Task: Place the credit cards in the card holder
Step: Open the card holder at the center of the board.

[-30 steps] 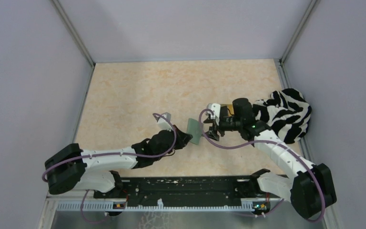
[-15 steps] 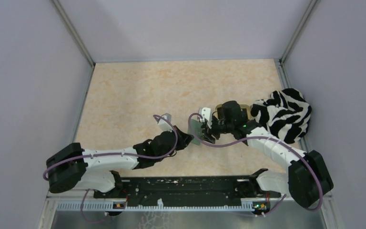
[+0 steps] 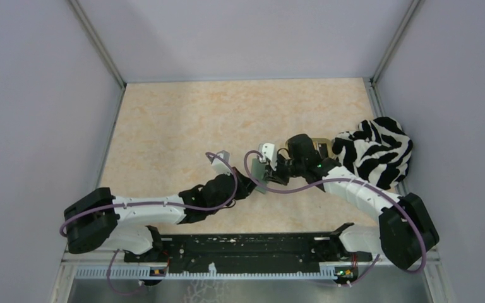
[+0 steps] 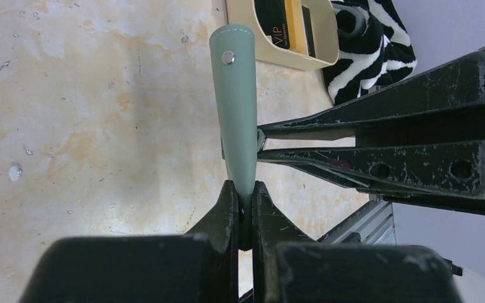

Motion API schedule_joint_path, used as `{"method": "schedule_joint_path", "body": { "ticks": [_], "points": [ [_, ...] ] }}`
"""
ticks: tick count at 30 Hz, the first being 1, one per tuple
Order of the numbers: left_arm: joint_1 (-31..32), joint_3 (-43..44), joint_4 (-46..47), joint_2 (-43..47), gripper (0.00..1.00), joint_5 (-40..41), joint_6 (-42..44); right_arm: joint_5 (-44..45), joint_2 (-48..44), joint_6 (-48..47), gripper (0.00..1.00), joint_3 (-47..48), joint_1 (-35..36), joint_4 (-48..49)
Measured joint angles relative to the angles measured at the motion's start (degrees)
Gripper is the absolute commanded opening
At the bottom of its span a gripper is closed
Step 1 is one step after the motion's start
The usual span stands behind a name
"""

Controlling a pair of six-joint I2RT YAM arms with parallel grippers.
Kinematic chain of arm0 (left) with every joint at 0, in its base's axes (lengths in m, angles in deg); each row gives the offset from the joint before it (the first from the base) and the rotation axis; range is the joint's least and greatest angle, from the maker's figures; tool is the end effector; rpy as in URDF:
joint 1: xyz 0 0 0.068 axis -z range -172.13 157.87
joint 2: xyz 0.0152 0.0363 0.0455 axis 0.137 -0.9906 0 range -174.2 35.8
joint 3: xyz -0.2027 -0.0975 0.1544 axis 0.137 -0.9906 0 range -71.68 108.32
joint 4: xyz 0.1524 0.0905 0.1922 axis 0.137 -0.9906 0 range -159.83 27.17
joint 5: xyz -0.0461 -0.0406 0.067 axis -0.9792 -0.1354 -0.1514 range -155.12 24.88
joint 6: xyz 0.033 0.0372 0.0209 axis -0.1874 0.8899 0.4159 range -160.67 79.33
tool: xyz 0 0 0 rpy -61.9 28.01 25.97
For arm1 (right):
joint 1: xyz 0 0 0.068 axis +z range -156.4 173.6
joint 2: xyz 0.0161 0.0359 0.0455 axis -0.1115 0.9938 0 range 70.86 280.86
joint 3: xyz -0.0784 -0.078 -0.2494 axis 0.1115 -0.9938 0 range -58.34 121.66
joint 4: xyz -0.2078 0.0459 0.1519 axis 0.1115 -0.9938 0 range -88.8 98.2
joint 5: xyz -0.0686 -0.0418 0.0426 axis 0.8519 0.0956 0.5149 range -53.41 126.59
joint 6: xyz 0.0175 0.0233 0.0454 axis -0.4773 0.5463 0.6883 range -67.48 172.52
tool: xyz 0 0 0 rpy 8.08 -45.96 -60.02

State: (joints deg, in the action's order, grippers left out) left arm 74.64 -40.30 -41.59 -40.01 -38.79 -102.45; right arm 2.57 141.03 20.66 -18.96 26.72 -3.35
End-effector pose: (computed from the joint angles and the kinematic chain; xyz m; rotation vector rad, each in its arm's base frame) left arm 0.1208 -0.2415 0.1990 -0.2270 2.0644 -1.0110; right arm 0.1970 0.1523 0.2183 -1.4520 1.7194 0.6931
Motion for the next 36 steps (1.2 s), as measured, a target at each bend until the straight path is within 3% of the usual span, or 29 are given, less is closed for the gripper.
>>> {"method": "schedule_joint_path", "body": {
  "ticks": [2, 9, 17, 19, 22, 29, 36],
  "points": [
    [0.00, 0.00, 0.31, 0.07, 0.00, 0.17, -0.09, 0.24, 0.04, 0.48, 0.00, 0.52, 0.02, -0.35],
    [0.11, -2.43, 1.22, 2.89, 0.00, 3.17, -2.86, -1.40, -0.04, 2.54, 0.00, 1.90, -1.22, -0.17],
    [-0.96, -10.91, 6.84, 4.90, 0.71, 4.61, -6.78, -10.12, -1.99, 4.26, 0.00, 1.88, -5.49, 0.20],
    [-1.81, -11.28, 6.75, 4.90, 0.82, 4.11, -6.36, -10.99, -2.19, 4.72, 0.00, 1.88, -5.66, 0.85],
    [-3.41, -11.28, 6.78, 4.90, 0.89, 2.60, -5.14, -10.93, -1.22, 5.68, 0.00, 1.88, -5.92, 1.75],
    [-5.88, -13.53, 10.69, 3.21, 0.90, -4.13, 2.60, -8.57, 6.08, 7.02, 0.00, 1.99, -7.10, 1.27],
    [-8.85, -13.14, 16.68, -5.18, 0.67, -15.19, 10.58, -8.74, 6.32, 4.13, 0.00, 4.63, -9.18, -3.43]
  ]
}}
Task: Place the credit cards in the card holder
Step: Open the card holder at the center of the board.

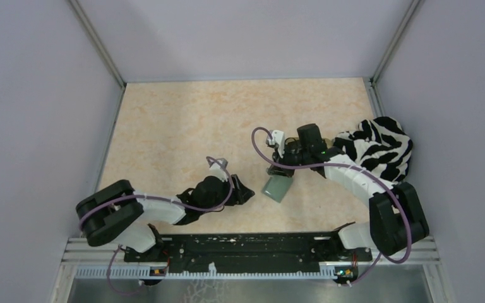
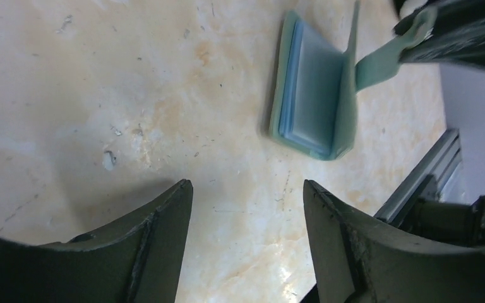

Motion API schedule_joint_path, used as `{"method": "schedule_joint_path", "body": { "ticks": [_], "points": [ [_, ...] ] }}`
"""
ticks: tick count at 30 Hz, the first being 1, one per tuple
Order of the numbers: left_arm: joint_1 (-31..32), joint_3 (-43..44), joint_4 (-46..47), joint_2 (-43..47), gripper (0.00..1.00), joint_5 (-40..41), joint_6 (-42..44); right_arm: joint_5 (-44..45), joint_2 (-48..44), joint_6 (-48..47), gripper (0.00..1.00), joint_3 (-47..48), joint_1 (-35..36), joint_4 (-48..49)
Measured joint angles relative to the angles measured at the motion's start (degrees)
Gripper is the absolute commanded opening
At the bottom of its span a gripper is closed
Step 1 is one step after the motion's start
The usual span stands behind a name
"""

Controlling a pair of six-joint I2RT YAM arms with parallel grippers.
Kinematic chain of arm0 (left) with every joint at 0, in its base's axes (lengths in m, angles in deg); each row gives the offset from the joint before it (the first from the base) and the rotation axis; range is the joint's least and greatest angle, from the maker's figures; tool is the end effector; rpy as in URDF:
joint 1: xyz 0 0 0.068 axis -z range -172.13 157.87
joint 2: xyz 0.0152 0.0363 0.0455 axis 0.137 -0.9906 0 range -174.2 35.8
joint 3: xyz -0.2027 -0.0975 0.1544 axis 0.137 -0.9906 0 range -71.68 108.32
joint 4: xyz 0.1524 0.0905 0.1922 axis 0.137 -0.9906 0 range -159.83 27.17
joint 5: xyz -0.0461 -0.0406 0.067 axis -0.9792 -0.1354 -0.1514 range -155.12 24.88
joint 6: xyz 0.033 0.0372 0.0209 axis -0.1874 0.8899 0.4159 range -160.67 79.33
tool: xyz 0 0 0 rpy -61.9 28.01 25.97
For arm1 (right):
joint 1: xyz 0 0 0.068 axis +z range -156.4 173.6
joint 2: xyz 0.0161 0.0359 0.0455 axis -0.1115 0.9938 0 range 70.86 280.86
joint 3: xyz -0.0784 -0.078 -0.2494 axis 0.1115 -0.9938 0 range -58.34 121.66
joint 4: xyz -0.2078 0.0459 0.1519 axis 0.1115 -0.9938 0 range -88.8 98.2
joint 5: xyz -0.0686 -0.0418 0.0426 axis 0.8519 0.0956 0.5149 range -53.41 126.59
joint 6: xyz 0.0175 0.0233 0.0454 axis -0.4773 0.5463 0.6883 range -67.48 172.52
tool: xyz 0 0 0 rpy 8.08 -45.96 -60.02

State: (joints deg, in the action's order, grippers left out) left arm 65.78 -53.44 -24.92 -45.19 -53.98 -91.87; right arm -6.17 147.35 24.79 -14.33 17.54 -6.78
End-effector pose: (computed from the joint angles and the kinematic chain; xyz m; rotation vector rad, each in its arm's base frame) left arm 0.1349 -0.2022 0.1381 -0.0079 2.1483 -0.9949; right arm 0.2324 0.1296 0.2155 -1.2885 1.8750 0.8511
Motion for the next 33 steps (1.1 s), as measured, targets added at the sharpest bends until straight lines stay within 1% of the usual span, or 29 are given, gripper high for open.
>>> {"method": "schedule_joint_path", "body": {
  "ticks": [4, 8, 10, 12, 15, 19, 27, 28, 29, 30, 32, 33],
  "points": [
    [-2.21, 2.58, 4.33, -7.67, 0.66, -8.94, 2.05, -0.79, -1.36, -2.27, 0.00, 0.37, -1.20, -1.88],
    [-3.10, 5.86, 8.68, -13.60, 0.66, -15.19, 2.16, -1.88, -2.45, -3.37, 0.00, 0.37, -1.79, -2.67],
    [-3.58, 6.82, 10.08, -15.32, 0.62, -16.76, 1.86, -2.36, -2.45, -3.74, 0.00, 0.37, -1.84, -2.89],
    [-4.04, 7.23, 10.08, -15.98, 0.58, -17.14, 1.75, -2.64, -2.45, -3.91, 0.00, 0.37, -1.88, -3.23],
    [-4.55, 8.37, 7.54, -15.98, 0.52, -15.89, 1.81, -3.10, -2.45, -4.24, 0.00, 0.37, -1.88, -3.56],
    [-4.74, 11.45, 2.67, -16.44, 0.49, -14.80, 2.84, -3.54, -2.45, -4.24, 0.00, 0.37, -1.88, -3.69],
    [-5.18, 15.69, 2.27, -20.63, 0.38, -16.83, 3.54, -3.87, -2.45, -4.24, 0.00, 0.37, -1.88, -3.98],
    [-5.27, 15.96, 2.34, -20.96, 0.35, -17.16, 3.54, -3.87, -2.45, -4.26, 0.00, 0.37, -1.88, -3.96],
    [-5.31, 16.24, 2.32, -21.31, 0.29, -17.51, 3.54, -3.89, -2.45, -4.26, 0.00, 0.37, -1.88, -3.96],
    [-5.38, 16.46, 2.29, -21.59, 0.23, -17.84, 3.56, -3.89, -2.45, -4.26, 0.00, 0.37, -1.88, -3.98],
    [-5.51, 16.72, 1.99, -22.14, 0.06, -18.25, 3.69, -3.89, -2.45, -4.26, 0.00, 0.37, -1.88, -3.98],
    [-5.55, 16.74, 1.99, -22.38, 0.00, -18.45, 3.67, -3.89, -2.45, -4.26, 0.00, 0.37, -1.88, -4.00]
  ]
}}
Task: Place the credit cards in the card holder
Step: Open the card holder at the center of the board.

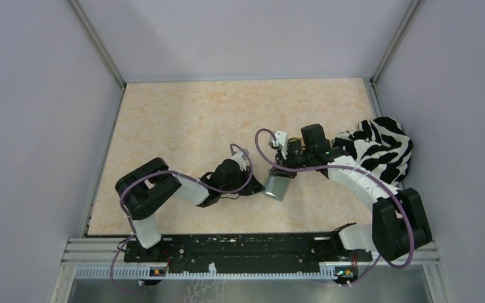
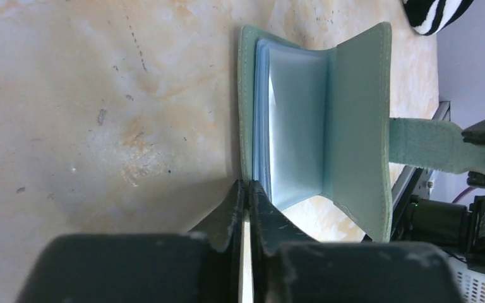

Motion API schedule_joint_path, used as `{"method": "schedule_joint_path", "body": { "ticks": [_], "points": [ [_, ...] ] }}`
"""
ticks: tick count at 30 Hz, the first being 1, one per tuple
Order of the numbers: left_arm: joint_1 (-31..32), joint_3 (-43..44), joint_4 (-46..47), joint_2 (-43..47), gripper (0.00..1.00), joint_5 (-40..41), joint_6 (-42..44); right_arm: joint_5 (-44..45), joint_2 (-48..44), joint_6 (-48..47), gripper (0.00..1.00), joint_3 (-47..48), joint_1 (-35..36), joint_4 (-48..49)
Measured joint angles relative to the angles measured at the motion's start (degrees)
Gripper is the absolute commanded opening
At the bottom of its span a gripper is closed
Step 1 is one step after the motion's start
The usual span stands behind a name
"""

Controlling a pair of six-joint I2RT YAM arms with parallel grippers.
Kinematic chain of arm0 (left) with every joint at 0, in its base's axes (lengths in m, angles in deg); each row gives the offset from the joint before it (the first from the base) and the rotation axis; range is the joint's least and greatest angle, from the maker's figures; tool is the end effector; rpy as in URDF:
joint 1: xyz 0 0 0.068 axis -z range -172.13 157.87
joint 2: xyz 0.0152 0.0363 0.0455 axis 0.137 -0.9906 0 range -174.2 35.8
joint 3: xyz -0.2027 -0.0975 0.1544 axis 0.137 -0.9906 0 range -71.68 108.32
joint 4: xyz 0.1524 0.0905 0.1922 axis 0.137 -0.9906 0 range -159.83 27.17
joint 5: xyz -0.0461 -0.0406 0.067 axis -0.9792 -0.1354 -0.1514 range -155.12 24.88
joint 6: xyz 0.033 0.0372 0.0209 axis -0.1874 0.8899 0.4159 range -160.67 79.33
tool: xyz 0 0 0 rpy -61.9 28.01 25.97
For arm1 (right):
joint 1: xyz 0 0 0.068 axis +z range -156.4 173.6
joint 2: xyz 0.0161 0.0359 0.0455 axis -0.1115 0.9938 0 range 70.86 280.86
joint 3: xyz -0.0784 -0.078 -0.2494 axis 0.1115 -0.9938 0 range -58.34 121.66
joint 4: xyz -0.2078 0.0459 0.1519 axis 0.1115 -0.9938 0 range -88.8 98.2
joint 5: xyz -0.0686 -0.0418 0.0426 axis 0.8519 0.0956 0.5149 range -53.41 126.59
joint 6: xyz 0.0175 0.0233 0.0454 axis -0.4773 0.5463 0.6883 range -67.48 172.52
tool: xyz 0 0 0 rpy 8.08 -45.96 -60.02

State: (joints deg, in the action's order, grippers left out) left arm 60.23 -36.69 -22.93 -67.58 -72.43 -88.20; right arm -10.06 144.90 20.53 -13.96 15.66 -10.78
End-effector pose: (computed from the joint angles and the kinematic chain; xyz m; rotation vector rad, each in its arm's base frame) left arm 0.1938 -0.2587 0.1125 0.1836 2.2863 -1.1381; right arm 0.2267 0.1198 0.2243 -1.3304 1.8134 0.8811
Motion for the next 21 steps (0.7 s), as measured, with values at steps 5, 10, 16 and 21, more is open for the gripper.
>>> {"method": "schedule_joint_path", "body": {
  "ticks": [5, 10, 16, 21],
  "points": [
    [-0.17, -0.31, 0.07, 0.11, 0.00, -0.57, 0.11, -0.02, 0.00, 0.02, 0.00, 0.00, -0.02, -0.24],
    [-0.39, -5.09, -3.08, 8.87, 0.00, 1.77, 2.43, -0.11, 0.00, 0.11, 0.16, 0.00, -0.11, -0.35],
    [-0.39, -4.90, -13.49, 23.45, 0.00, 6.91, 7.61, 3.06, 0.31, 2.10, 0.46, -0.02, -0.13, 0.94],
    [-0.46, 1.01, -25.83, 24.28, 0.00, 9.70, 10.58, 7.89, 2.45, 4.70, 0.61, -0.02, -0.17, 2.21]
  ]
}}
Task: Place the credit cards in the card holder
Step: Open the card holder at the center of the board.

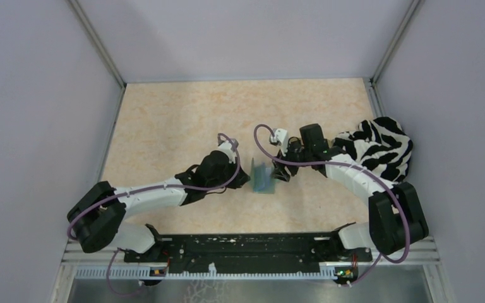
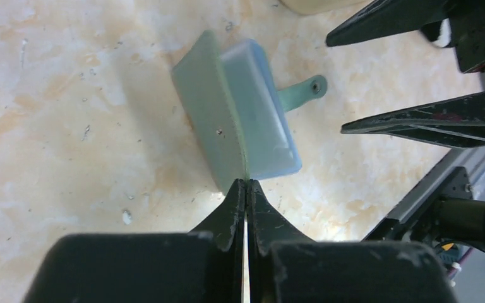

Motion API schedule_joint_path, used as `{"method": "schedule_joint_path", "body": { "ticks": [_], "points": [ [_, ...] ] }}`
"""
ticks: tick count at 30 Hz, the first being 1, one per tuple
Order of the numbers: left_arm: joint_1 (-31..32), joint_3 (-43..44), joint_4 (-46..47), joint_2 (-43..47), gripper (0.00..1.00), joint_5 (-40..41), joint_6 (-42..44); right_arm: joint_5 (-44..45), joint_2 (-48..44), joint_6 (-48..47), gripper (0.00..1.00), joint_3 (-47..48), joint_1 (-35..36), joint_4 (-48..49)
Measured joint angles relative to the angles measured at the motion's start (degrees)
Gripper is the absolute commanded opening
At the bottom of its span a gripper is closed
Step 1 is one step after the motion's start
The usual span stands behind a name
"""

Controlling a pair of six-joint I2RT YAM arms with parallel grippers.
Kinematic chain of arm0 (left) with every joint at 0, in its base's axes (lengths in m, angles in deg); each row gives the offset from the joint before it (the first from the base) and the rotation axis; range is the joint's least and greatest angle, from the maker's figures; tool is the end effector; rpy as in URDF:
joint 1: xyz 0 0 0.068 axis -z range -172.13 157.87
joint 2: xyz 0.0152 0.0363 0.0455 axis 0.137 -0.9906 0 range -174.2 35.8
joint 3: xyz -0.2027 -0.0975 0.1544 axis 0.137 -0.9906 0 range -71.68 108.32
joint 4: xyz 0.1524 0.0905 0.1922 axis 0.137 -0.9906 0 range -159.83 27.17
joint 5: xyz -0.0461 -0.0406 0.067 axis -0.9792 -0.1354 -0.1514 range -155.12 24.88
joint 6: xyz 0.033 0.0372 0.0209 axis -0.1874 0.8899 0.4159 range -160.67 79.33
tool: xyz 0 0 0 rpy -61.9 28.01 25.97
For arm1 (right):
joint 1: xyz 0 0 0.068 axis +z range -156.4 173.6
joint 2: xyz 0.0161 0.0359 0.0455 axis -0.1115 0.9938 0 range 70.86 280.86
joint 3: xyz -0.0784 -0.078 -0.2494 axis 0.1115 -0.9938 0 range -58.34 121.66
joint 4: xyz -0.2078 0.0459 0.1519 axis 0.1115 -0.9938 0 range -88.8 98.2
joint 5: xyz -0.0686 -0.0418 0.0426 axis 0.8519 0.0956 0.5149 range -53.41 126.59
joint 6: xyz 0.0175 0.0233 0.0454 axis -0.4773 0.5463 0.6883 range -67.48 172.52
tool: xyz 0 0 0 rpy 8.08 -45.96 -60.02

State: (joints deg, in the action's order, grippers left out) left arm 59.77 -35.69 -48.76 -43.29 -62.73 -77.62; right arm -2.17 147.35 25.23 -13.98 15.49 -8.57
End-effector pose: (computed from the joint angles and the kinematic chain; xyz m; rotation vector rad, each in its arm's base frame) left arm 0.1775 -0.2239 0.1959 0.2601 2.1903 -0.8758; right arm 0.2373 0.1194 0.2140 -1.2291 1.9595 0.7653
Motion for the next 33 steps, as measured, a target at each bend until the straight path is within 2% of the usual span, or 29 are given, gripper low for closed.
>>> {"method": "schedule_joint_path", "body": {
  "ticks": [6, 11, 15, 18, 21, 23, 26, 30, 33],
  "points": [
    [0.68, 4.70, -10.47, -0.35, 0.00, 2.91, 2.21, 0.59, 0.13, 2.14, 0.63, 0.02, -0.63, 1.18],
    [1.53, 5.16, -12.50, -0.24, 0.00, 3.65, 2.51, -2.19, 0.13, 4.00, 0.62, 0.00, -1.46, 1.55],
    [1.62, 2.43, -9.94, 0.55, 0.00, 4.48, 0.26, -6.32, 0.98, 6.23, 0.52, 0.00, -1.46, 3.06],
    [1.62, -3.23, -7.58, 3.56, 0.00, 6.05, -3.87, -7.98, 3.17, 8.90, 0.44, 0.00, -1.46, 4.59],
    [1.64, -10.54, -6.08, 8.15, 0.00, 7.72, -8.57, -9.18, 6.32, 11.82, 0.32, 0.00, -1.46, 5.53],
    [1.64, -13.60, -5.81, 10.23, 0.00, 8.37, -10.99, -9.07, 8.31, 13.22, 0.29, 0.00, -1.40, 5.75],
    [1.64, -15.26, -4.96, 12.00, 0.00, 8.59, -12.63, -7.74, 10.32, 14.99, 0.26, 0.00, -0.85, 5.92],
    [1.64, -15.28, -3.72, 12.72, 0.00, 8.63, -13.51, -6.47, 10.95, 15.37, 0.16, 0.02, 0.15, 5.88],
    [1.64, -15.34, -2.80, 12.81, 0.00, 8.61, -13.94, -5.18, 10.95, 14.73, 0.14, 0.02, 1.36, 5.62]
  ]
}}
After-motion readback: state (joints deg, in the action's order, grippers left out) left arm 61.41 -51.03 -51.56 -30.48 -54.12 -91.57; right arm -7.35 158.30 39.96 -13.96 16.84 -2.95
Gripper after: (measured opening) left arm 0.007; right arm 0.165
